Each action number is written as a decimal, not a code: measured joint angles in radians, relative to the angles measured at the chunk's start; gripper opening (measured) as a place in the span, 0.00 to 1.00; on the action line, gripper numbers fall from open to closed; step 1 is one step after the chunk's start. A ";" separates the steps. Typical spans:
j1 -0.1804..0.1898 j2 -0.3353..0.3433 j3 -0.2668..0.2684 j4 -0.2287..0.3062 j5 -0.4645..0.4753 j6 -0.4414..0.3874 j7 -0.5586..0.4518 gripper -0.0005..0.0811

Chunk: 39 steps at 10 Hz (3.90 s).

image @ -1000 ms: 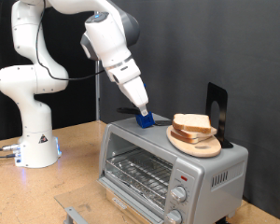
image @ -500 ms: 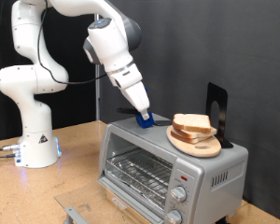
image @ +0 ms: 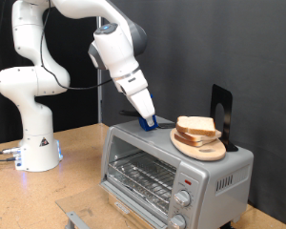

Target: Make a piece of toast with the oven

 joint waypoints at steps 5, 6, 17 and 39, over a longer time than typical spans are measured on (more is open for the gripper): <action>0.004 0.007 0.050 -0.007 0.029 0.027 0.019 0.99; 0.004 0.007 0.052 -0.007 0.032 0.026 0.019 0.84; -0.046 -0.047 0.007 0.027 -0.025 -0.135 0.109 0.60; -0.114 -0.086 0.002 0.043 -0.016 -0.174 -0.069 0.99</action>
